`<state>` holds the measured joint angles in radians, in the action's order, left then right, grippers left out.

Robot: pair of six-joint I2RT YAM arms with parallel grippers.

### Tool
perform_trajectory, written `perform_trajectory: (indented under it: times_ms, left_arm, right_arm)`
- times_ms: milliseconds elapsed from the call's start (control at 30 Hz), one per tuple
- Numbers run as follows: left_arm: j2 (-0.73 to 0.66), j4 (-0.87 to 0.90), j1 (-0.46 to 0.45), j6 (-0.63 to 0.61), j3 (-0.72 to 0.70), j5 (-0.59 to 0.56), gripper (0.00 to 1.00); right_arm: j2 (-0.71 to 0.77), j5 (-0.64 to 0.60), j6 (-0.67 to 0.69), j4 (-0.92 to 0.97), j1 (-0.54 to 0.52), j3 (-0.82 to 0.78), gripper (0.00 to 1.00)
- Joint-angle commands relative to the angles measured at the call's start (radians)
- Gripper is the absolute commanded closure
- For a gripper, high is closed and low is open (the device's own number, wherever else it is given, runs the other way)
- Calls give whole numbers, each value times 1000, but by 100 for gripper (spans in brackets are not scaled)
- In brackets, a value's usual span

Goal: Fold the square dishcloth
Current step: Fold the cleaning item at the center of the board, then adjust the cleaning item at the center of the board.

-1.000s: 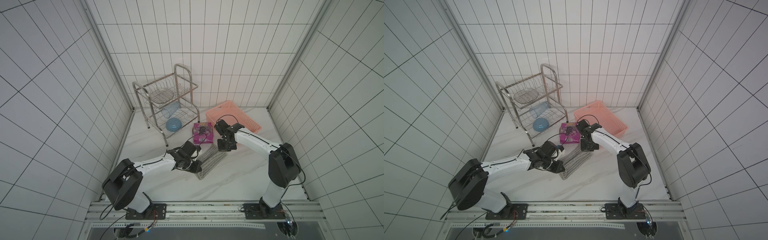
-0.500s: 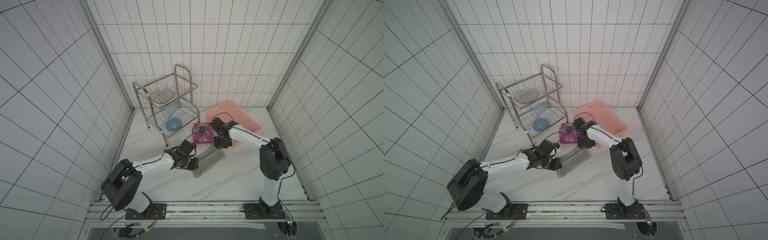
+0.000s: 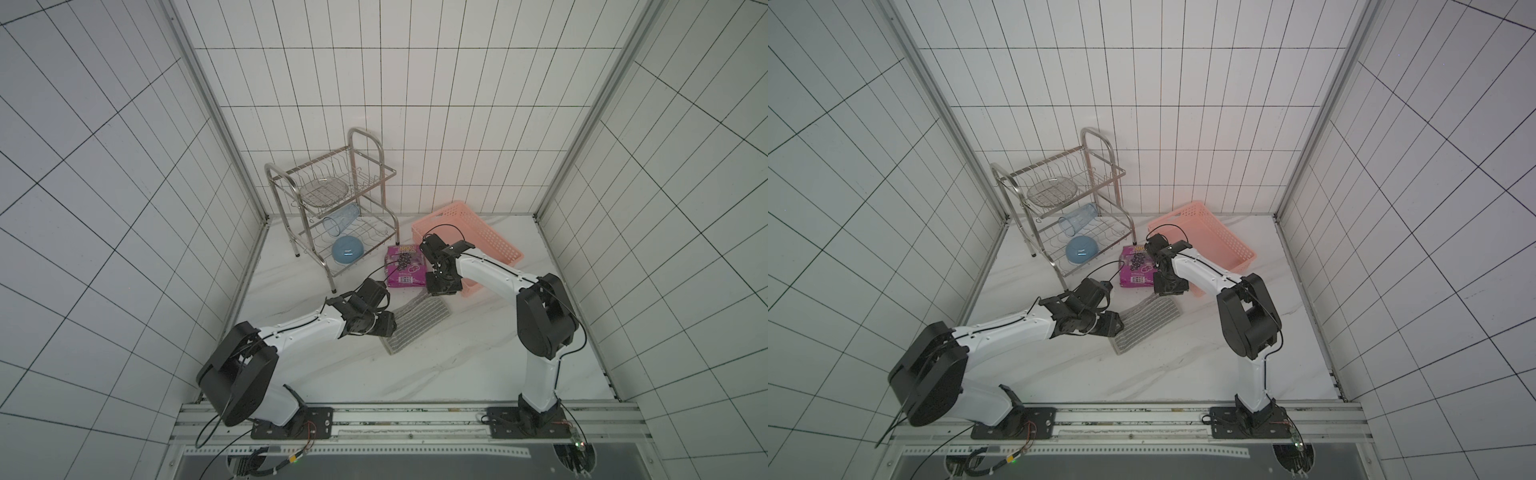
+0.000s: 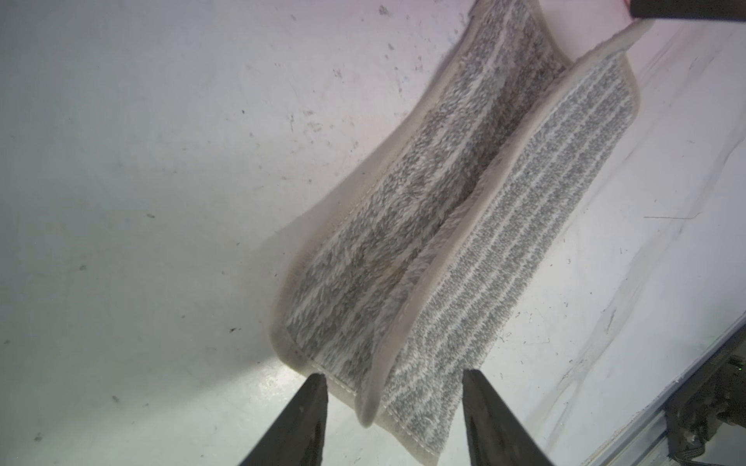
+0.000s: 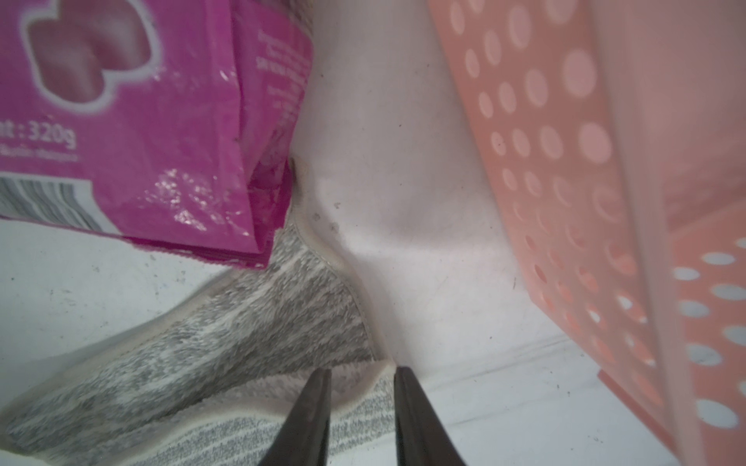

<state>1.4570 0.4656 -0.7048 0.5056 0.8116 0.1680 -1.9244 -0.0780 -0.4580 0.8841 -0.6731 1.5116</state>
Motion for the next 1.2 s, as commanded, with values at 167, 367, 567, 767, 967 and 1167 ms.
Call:
perform_trajectory:
  times_ms: [167,367,567,767,967,1167]
  left_arm:
    - [17,-11,5,1,18,-58,44]
    - [12,-42,5,3,2,30,47]
    - [34,-42,5,11,-10,-13,52]
    - [79,-51,5,7,8,-35,77]
    - [45,-6,8,9,20,-75,100]
    - [4,18,16,4,30,-93,100]
  right_arm:
    - [160,10,17,-65,-3,-110,64]
    - [230,20,21,-144,-10,-200,54]
    - [222,55,24,-187,-17,-239,53]
    - [229,64,25,-219,-23,-266,51]
    - [213,78,41,-241,-27,-270,54]
    - [176,86,36,-256,-26,-264,65]
